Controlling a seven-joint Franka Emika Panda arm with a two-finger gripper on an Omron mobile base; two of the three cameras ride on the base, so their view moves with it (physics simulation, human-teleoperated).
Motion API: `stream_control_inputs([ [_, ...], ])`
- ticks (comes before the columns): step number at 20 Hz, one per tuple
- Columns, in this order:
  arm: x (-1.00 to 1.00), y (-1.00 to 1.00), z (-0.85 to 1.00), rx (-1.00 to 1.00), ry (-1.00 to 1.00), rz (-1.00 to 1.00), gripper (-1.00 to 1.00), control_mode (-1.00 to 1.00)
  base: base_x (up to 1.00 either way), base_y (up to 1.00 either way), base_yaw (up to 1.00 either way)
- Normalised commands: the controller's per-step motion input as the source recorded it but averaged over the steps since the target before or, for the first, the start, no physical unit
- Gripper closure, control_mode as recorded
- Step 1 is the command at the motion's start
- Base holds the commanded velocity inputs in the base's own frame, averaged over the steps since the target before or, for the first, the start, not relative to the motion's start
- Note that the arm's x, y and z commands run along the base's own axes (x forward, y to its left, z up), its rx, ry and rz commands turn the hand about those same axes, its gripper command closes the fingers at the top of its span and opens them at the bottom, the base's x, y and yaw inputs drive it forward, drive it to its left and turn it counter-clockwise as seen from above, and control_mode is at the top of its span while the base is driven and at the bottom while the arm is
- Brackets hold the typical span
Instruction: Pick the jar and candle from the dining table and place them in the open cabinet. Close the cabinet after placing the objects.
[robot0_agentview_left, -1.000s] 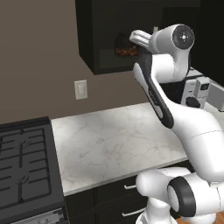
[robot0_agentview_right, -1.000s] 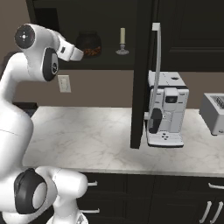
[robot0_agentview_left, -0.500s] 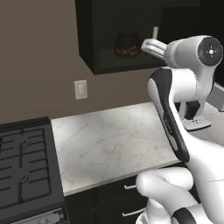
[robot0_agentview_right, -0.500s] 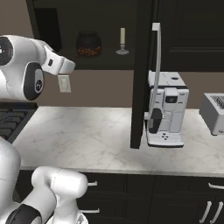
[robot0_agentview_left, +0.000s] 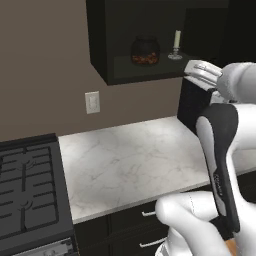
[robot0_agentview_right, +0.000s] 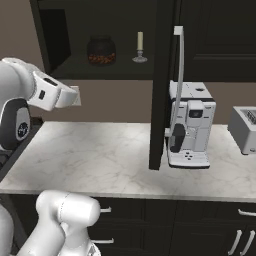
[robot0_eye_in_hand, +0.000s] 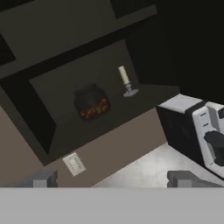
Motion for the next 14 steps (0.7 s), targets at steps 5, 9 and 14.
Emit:
stream_control_inputs([
  [5,-0.93,-0.02,0.0,-0.05,0.07,0.03,-1.0,-1.0,0.0,0.0,0.0],
  [9,-0.77,0.0,0.0,-0.1,0.15,0.06,-1.0,-1.0,0.0,0.0,0.0],
  [14,-0.52,0.0,0.0,-0.18,0.28,0.05,-1.0,-1.0,0.0,0.0,0.0],
])
